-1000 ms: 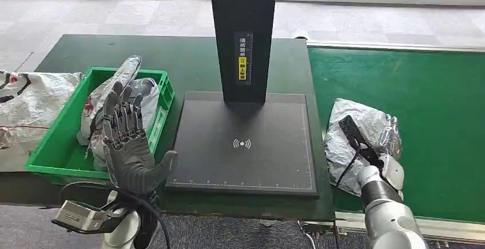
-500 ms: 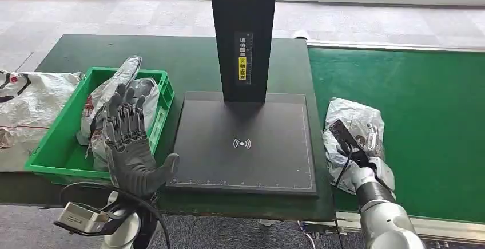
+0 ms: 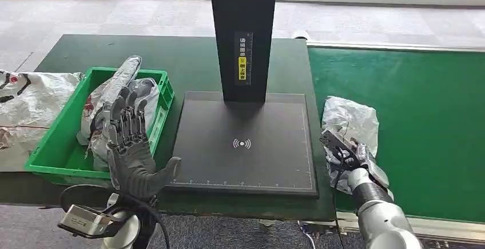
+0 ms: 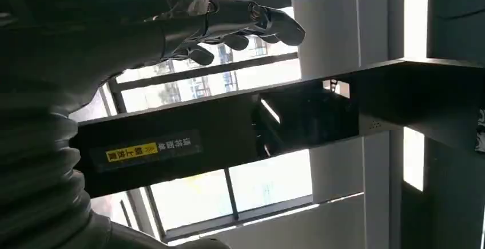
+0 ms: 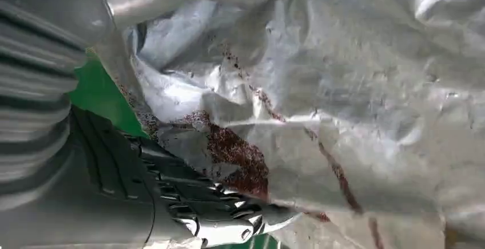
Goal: Moved the parcel from conveyor to table for the left to box.
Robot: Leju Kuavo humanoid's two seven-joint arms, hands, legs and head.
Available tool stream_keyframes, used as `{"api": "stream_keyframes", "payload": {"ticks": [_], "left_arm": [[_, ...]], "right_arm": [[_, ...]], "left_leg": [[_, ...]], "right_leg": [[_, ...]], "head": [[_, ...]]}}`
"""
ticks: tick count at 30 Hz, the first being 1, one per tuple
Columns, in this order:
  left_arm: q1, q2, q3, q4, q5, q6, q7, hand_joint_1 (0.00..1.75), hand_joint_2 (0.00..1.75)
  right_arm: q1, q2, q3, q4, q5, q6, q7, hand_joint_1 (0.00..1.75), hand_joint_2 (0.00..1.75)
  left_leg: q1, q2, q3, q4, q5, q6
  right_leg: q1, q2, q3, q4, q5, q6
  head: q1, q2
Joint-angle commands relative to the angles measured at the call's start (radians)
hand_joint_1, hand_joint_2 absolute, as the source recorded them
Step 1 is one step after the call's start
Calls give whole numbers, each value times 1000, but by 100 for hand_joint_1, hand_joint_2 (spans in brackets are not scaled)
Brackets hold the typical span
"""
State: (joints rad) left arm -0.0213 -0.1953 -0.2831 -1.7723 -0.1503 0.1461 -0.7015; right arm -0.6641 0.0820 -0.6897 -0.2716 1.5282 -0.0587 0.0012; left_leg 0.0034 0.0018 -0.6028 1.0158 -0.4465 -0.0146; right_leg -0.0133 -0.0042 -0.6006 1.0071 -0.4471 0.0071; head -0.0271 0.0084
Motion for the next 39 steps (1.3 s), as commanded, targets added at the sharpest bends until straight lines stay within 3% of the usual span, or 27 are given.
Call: {"api": "stream_keyframes", "payload": {"ticks": [1, 16, 18, 21, 23, 26, 27, 29, 32, 33, 34, 36, 37, 39], "left_arm": [[-7, 46, -38, 44, 6, -12, 3, 0, 175], [5, 40, -26, 36, -30, 12, 3, 0, 175], [15, 36, -1, 10, -2, 18, 3, 0, 175], [54, 35, 34, -38, -13, 30, 3, 0, 175], [54, 35, 34, -38, -13, 30, 3, 0, 175], [67, 29, 39, -33, -19, 33, 3, 0, 175], [72, 22, 45, -24, -18, 34, 3, 0, 175], [79, 10, 54, -23, 3, 22, 3, 0, 175], [77, 0, 59, -6, 8, 6, 3, 0, 175], [73, -5, 59, 6, 7, -2, 3, 0, 175], [69, -8, 59, 15, 5, -5, 3, 0, 175], [69, -9, 57, 24, 4, -4, 3, 0, 175], [66, -9, 53, 33, 3, -2, 3, 0, 175], [66, -4, 48, 36, 4, 5, 3, 0, 175]], "right_arm": [[-1, 1, 51, 32, -6, -1, -10, 175, 175], [13, 3, 34, 20, -44, -36, -37, 175, 175], [8, 2, 32, 9, -62, -104, -61, 175, 175], [-7, 22, 9, -56, -135, -348, -207, 175, 175], [-7, 22, 9, -56, -135, -348, -207, 175, 175], [1, 46, 16, -132, -167, -534, -286, 175, 175], [25, 72, 17, -214, -239, -639, -403, 175, 175], [134, 161, 48, -503, -331, -639, -538, 175, 175], [282, 267, 148, -829, -412, -639, -628, 175, 175], [368, 267, 266, -974, -442, -639, -581, 175, 175], [405, 267, 304, -1043, -442, -639, -564, 175, 175], [425, 267, 343, -1106, -445, -639, -561, 175, 175], [484, 267, 434, -1206, -449, -639, -537, 175, 175], [517, 267, 542, -1232, -431, -639, -531, 175, 175]], "left_leg": [[0, 0, 4, -3, 0, 0], [1, -1, 5, -4, 0, 0], [1, 0, 4, -3, 0, 0], [0, 2, 2, -1, -1, 0], [0, 3, 1, -1, -1, 0], [0, 2, 2, -2, -1, 0], [0, 2, 1, -1, -1, 0], [-1, 2, 2, -2, 0, 0], [0, 0, 2, -2, 0, -1], [0, 0, 2, -3, -1, -1], [1, -2, 4, -3, -1, -1], [0, -4, 3, -3, -1, -1], [0, -3, 1, -1, -1, -1], [0, -2, 0, -1, -1, -1]], "right_leg": [[0, 1, 4, -3, 0, -1], [1, 0, 6, -5, 0, -1], [1, 1, 4, -3, 0, -1], [0, 3, 1, -1, 0, 0], [0, 4, 0, -1, 0, -1], [0, 2, 2, -2, 0, -1], [0, 2, 1, -1, 0, -1], [-1, 2, 1, -1, 0, -1], [0, 0, 2, -1, -1, -1], [0, 0, 2, -1, -1, -1], [1, -2, 4, -3, -2, -2], [2, -4, 4, -2, -3, -2], [2, -3, 1, 0, -3, -2], [1, -3, 0, 0, -3, -3]], "head": [[0, 0], [0, 0], [0, 0], [0, 0], [0, 0], [0, 0], [0, 0], [0, 0], [0, 0], [0, 0], [0, 0], [0, 0], [0, 0], [0, 0]]}}
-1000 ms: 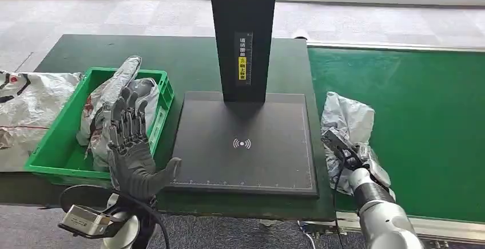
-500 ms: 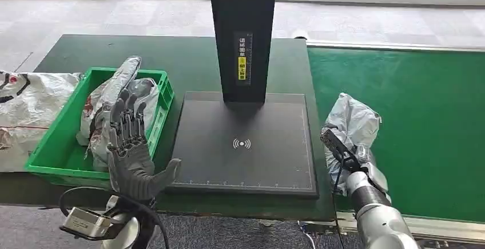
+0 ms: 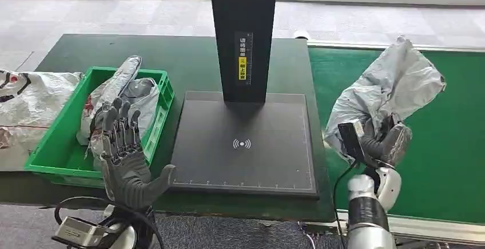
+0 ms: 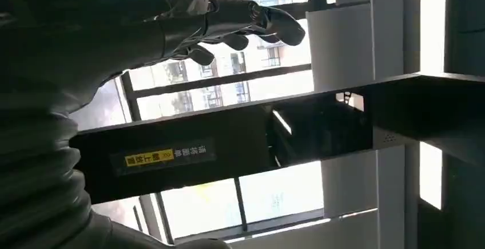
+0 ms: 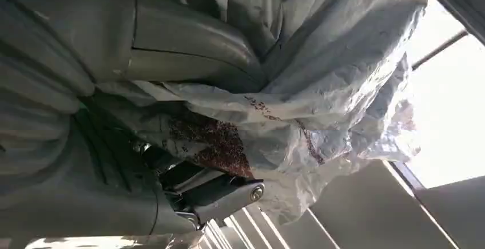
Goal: Moved the parcel from conveyor to table for the left to box.
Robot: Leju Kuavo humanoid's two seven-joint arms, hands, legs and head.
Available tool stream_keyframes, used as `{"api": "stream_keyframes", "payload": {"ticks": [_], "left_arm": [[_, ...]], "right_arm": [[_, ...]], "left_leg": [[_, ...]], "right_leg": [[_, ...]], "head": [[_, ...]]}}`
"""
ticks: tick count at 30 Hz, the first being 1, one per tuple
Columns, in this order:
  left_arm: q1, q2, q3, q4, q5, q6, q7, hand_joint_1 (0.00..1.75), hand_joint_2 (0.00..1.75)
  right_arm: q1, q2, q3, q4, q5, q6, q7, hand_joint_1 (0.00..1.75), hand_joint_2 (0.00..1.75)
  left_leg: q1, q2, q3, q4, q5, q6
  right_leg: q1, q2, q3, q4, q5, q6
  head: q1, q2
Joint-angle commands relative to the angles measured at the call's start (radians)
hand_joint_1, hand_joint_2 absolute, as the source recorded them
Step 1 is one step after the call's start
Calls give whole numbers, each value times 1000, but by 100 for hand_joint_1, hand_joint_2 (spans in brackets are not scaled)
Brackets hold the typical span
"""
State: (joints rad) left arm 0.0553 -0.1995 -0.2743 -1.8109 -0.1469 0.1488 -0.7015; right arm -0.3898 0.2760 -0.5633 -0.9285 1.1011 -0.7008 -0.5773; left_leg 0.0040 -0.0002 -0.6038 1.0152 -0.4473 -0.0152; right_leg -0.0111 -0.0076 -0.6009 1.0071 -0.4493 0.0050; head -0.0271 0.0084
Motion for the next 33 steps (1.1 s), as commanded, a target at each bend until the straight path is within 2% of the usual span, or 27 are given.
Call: {"api": "stream_keyframes", "payload": {"ticks": [1, 2, 5, 6, 8, 12, 13, 16, 19, 30, 31, 33], "left_arm": [[-11, 0, 39, 75, 1, 2, 3, 0, 175], [-11, 0, 39, 75, 1, 2, 3, 0, 175], [-9, 9, 29, 73, 5, 13, 3, 0, 175], [-12, 11, 26, 76, 4, 16, 3, 0, 175], [-12, 11, 26, 76, 4, 16, 3, 0, 175], [-16, 8, 22, 84, 1, 26, 3, 0, 175], [-13, 8, 19, 82, 1, 29, 3, 0, 175], [-13, 8, 19, 82, 1, 29, 3, 0, 175], [-13, 8, 19, 82, 1, 29, 3, 0, 175], [-13, 8, 19, 82, 1, 29, 3, 0, 175], [-11, 6, 17, 81, 1, 33, 3, 0, 175], [-7, 7, 12, 79, 0, 36, 3, 0, 175]], "right_arm": [[242, 73, 416, -575, -4, 3, 48, 175, 175], [242, 73, 416, -575, -4, 3, 48, 175, 175], [256, 73, 581, -499, 91, 3, 86, 175, 175], [240, 57, 640, -424, 117, 3, 119, 175, 175], [240, 57, 640, -424, 117, 3, 119, 175, 175], [143, 65, 753, -112, 171, 3, 190, 175, 175], [115, 59, 759, -39, 184, 3, 229, 175, 175], [115, 59, 759, -39, 184, 3, 229, 175, 175], [115, 59, 759, -39, 184, 3, 229, 175, 175], [115, 59, 759, -39, 184, 3, 229, 175, 175], [72, 55, 746, 64, 252, 3, 309, 175, 175], [13, 54, 728, 231, 234, 3, 340, 175, 175]], "left_leg": [[-1, 1, 1, -1, -1, 0], [-1, 1, 2, -1, -1, 0], [1, 5, 2, -1, -2, -1], [1, 7, 5, -2, -2, -2], [2, 6, 5, -3, -1, -1], [2, 7, 7, -3, -1, -2], [2, 8, 7, -3, -1, -1], [3, 9, 9, -5, -1, -1], [2, 3, 6, -3, 0, -1], [2, 3, 5, -3, -1, -1], [2, 3, 4, -2, -1, -1], [1, 5, 6, -3, 0, -1]], "right_leg": [[-1, 1, -1, 0, -1, -1], [-1, 2, 1, 0, -1, -1], [0, 5, 0, 0, -1, 0], [0, 8, 1, -1, -1, -1], [0, 8, 3, -2, 0, 0], [1, 9, 4, -4, 0, -1], [1, 9, 4, -3, 0, -1], [1, 10, 6, -5, 1, -1], [1, 4, 5, -3, 0, -1], [0, 4, 4, -2, 0, -1], [0, 3, 3, -2, 0, 0], [0, 5, 4, -3, 0, -1]], "head": [[0, 0], [0, 0], [0, 0], [0, 0], [0, 0], [0, 0], [0, 0], [0, 0], [0, 0], [0, 0], [0, 0], [0, 0]]}}
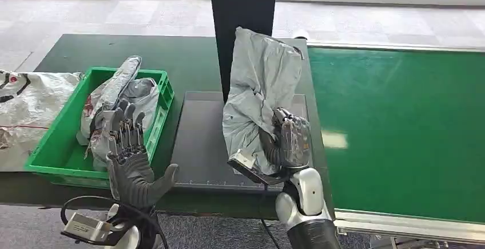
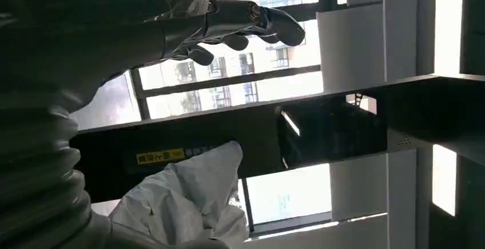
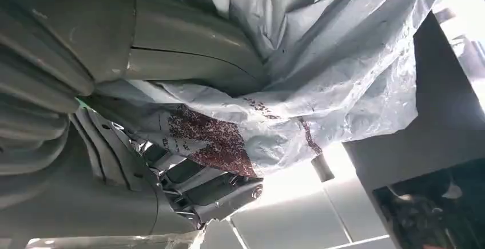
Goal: Moved the parcel from conveyor to table for the left to box.
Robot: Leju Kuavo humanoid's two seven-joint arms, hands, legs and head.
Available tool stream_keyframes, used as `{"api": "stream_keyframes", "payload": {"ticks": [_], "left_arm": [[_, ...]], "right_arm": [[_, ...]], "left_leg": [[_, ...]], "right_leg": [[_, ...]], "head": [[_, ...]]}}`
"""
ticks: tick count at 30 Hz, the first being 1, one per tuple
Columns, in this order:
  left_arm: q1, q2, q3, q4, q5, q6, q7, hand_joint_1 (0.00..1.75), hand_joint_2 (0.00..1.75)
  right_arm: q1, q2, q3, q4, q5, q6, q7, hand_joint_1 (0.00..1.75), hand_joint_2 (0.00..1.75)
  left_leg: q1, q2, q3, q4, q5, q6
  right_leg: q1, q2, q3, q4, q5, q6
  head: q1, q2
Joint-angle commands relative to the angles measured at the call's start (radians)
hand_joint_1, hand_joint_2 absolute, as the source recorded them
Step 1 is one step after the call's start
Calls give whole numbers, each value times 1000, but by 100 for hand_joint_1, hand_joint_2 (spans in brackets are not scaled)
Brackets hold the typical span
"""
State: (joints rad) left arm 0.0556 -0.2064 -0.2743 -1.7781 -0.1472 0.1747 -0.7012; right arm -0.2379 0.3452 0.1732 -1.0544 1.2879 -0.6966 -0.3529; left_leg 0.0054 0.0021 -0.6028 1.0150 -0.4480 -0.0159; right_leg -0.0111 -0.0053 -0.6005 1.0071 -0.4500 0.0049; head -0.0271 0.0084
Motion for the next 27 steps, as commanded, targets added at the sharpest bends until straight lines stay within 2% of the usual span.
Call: {"api": "stream_keyframes", "payload": {"ticks": [1, 2, 5, 10, 11, 12, 13, 14, 18, 20, 22, 25, 27], "left_arm": [[-3, 15, 9, 45, 0, 13, 3, 0, 175], [1, 17, 4, 43, -1, 14, 3, 0, 175], [9, 23, -4, 45, 4, 3, 3, 0, 175], [-11, 17, 0, 66, 2, -10, 3, 0, 175], [-14, 16, 2, 60, -7, -4, 3, 0, 175], [-13, 17, 2, 58, -7, -4, 3, 0, 175], [-11, 18, 5, 55, -11, -5, 3, 0, 175], [-10, 19, 6, 52, -12, -5, 3, 0, 175], [-2, 19, 8, 49, -12, -8, 3, 0, 175], [-3, 19, 5, 51, -14, -7, 3, 0, 175], [-6, 20, 2, 53, -12, -5, 3, 0, 175], [-13, 21, -22, 67, -38, 2, 3, 0, 175], [-14, 21, -25, 70, -41, 4, 3, 0, 175]], "right_arm": [[-165, -18, -22, 422, 55, -2, 133, 175, 175], [-188, -15, -50, 498, 25, -2, 108, 175, 175], [-206, -23, -83, 576, 51, -2, 136, 175, 175], [-238, -16, -136, 708, -40, 49, 67, 175, 175], [-244, -7, -159, 721, -102, 152, -21, 117, 175], [-243, -3, -162, 717, -110, 156, -30, 108, 175], [-242, 3, -164, 710, -126, 172, -46, 37, 175], [-238, 4, -159, 696, -152, 181, -94, 0, 175], [-234, 4, -154, 643, -211, 157, -134, 0, 175], [-233, 2, -155, 627, -223, 163, -141, 0, 175], [-222, -3, -151, 599, -236, 160, -150, 0, 175], [-181, 3, -134, 504, -270, 47, -193, 0, 175], [-175, 4, -130, 490, -276, 35, -201, 0, 175]], "left_leg": [[0, 3, 4, -2, 0, 0], [0, 3, 6, -4, 0, 0], [0, 1, 4, -2, 0, 0], [0, -1, 6, -4, 1, 0], [0, 0, 7, -5, 1, 1], [0, 0, 7, -5, 1, 0], [0, 0, 5, -3, 0, 0], [0, 0, 4, -2, 1, 0], [0, 0, 6, -3, 0, 0], [1, 1, 13, -10, 1, 0], [0, 0, 3, -2, 1, 0], [0, 0, 5, -3, 1, 0], [0, -2, 4, -2, 1, 0]], "right_leg": [[0, 3, 3, -2, 1, 0], [0, 4, 5, -4, 1, 0], [0, 2, 4, -2, 1, 0], [1, 0, 6, -4, 1, 0], [0, 1, 7, -5, 1, 0], [0, 1, 7, -5, 1, 0], [0, 1, 5, -3, 1, 0], [0, 1, 4, -2, 1, 0], [0, 2, 5, -3, 1, -1], [1, 2, 12, -10, 2, -2], [0, 1, 3, -2, 1, 0], [0, 1, 4, -3, 1, -1], [0, 0, 3, -3, 0, 0]], "head": [[0, 0], [0, 0], [0, 0], [0, 0], [0, 0], [0, 0], [0, 0], [0, 0], [0, 0], [0, 0], [0, 0], [0, 0], [0, 0]]}}
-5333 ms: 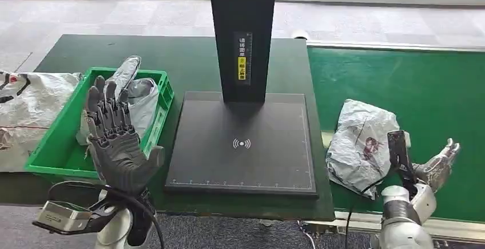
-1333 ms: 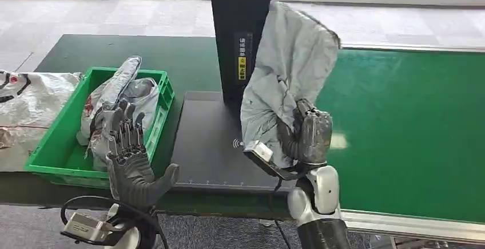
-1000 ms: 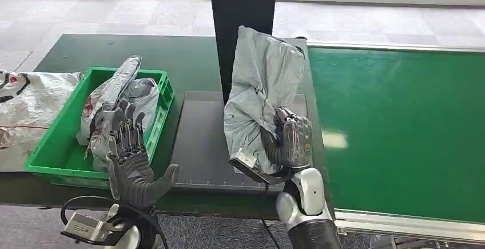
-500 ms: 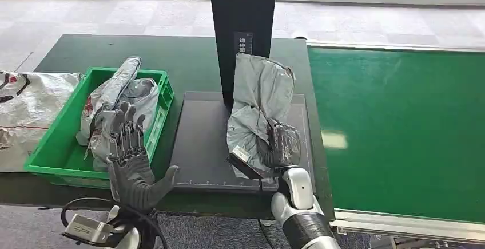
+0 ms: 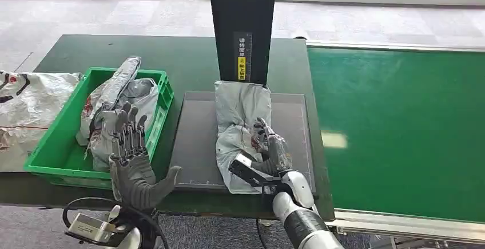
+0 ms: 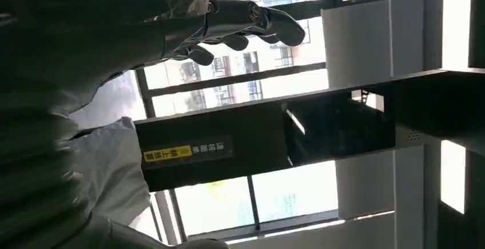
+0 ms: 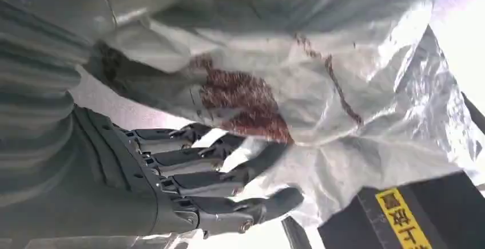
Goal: Moved the parcel from conveyor to table for the left to box.
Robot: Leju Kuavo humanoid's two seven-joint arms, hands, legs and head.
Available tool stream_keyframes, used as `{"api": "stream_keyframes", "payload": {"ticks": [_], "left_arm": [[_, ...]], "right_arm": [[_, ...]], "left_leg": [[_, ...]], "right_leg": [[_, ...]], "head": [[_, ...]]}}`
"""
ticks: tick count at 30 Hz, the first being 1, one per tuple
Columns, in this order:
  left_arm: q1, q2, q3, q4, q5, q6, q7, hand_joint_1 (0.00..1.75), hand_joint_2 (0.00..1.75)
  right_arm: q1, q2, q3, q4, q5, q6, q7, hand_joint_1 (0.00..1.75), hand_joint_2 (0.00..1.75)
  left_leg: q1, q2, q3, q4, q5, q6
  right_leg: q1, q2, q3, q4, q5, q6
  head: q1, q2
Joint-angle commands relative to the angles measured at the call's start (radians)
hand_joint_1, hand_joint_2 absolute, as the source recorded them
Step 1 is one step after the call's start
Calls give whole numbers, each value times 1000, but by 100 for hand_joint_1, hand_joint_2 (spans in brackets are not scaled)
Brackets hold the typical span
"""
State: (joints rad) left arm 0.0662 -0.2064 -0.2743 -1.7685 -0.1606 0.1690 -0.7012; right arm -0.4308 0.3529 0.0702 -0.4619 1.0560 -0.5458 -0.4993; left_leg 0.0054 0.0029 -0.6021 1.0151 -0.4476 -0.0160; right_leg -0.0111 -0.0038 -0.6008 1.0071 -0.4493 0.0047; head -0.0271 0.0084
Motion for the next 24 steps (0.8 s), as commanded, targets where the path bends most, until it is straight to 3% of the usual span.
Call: {"api": "stream_keyframes", "payload": {"ticks": [1, 4, 7, 12, 18, 21, 24], "left_arm": [[-25, 21, -25, 60, -28, 10, 3, 0, 175], [-27, 21, -30, 65, -33, 16, 3, 0, 175], [-34, 22, -47, 87, -37, 35, 3, 0, 175], [-59, 32, -89, 137, -58, 76, 3, 0, 175], [-68, 31, -106, 203, -100, 85, 3, 0, 175], [-163, -47, -69, 460, -299, 82, 4, 0, 175], [-163, -47, -69, 460, -299, 82, 4, 0, 175]], "right_arm": [[18, -4, -27, -102, -44, -116, -55, 0, 175], [32, -4, -10, -137, -58, -147, -68, 0, 175], [233, -4, -22, -648, -79, -152, -150, 0, 175], [383, -4, -49, -1130, -174, -152, -199, 0, 175], [451, -4, -22, -1368, -244, -152, -199, 0, 175], [458, -4, 95, -1422, -331, -152, -199, 0, 175], [458, -4, 95, -1422, -331, -152, -199, 0, 175]], "left_leg": [[0, -3, 3, -3, 1, 0], [0, -1, 2, -2, 0, 0], [0, -4, 0, -1, 1, 0], [-1, -8, 0, -1, 0, 0], [-2, -7, 0, -1, 0, 1], [-2, -6, 3, -3, -1, 1], [-2, -7, 4, -3, 0, 1]], "right_leg": [[0, -2, 4, -3, 0, 0], [0, -1, 3, -2, 0, 0], [0, -3, 1, -1, -1, 0], [-1, -7, 2, 0, -2, 0], [-2, -6, 1, -1, -2, 0], [-2, -5, 3, -2, -2, 0], [-2, -5, 4, -3, -2, 0]], "head": [[0, 0], [0, 0], [0, 0], [0, 0], [0, 0], [0, 0], [0, 0]]}}
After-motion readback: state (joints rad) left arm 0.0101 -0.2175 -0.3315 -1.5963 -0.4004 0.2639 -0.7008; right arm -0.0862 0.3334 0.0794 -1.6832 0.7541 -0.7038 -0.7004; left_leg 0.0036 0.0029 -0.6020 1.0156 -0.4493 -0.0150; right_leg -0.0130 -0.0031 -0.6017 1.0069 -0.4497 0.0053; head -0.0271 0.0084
